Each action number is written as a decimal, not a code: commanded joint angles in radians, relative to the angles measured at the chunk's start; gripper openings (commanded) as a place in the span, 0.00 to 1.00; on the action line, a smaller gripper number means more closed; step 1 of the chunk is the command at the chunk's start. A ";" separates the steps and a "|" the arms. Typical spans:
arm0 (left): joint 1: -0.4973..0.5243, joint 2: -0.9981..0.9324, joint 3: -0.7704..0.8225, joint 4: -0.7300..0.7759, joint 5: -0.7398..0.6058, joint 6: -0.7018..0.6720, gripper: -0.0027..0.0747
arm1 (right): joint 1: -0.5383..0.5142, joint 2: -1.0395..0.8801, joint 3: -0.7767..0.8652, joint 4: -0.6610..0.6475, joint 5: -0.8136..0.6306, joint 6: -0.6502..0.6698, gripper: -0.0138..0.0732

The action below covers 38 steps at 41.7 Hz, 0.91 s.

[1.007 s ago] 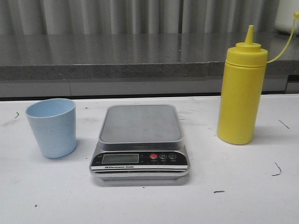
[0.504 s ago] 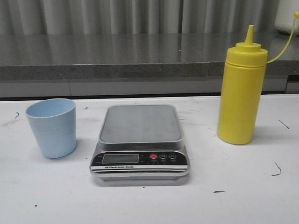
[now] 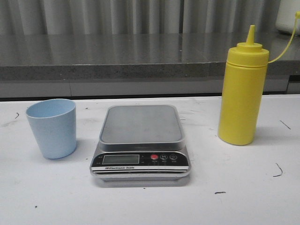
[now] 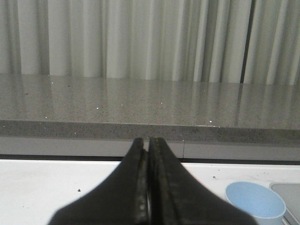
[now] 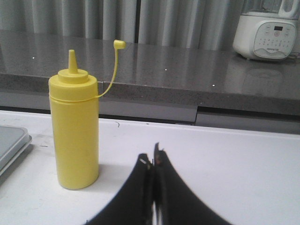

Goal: Pour seasoning into cup on scale with both arms

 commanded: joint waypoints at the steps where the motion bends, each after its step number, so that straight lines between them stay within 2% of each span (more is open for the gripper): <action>1: 0.003 -0.016 -0.065 -0.010 -0.085 0.001 0.01 | -0.005 -0.017 -0.079 0.014 -0.041 -0.004 0.08; 4: 0.003 -0.012 -0.137 -0.010 -0.038 0.001 0.01 | -0.005 -0.015 -0.148 0.013 0.015 -0.004 0.08; 10: 0.003 0.043 -0.320 -0.008 0.138 0.001 0.01 | -0.005 0.038 -0.326 0.013 0.181 -0.008 0.08; 18: 0.003 0.196 -0.558 -0.004 0.403 0.001 0.01 | -0.005 0.197 -0.552 0.013 0.400 -0.018 0.08; 24: 0.003 0.310 -0.647 -0.004 0.548 0.001 0.01 | -0.005 0.324 -0.633 0.011 0.497 -0.018 0.08; 38: 0.003 0.426 -0.649 -0.004 0.611 0.001 0.01 | -0.005 0.524 -0.630 0.011 0.557 -0.018 0.08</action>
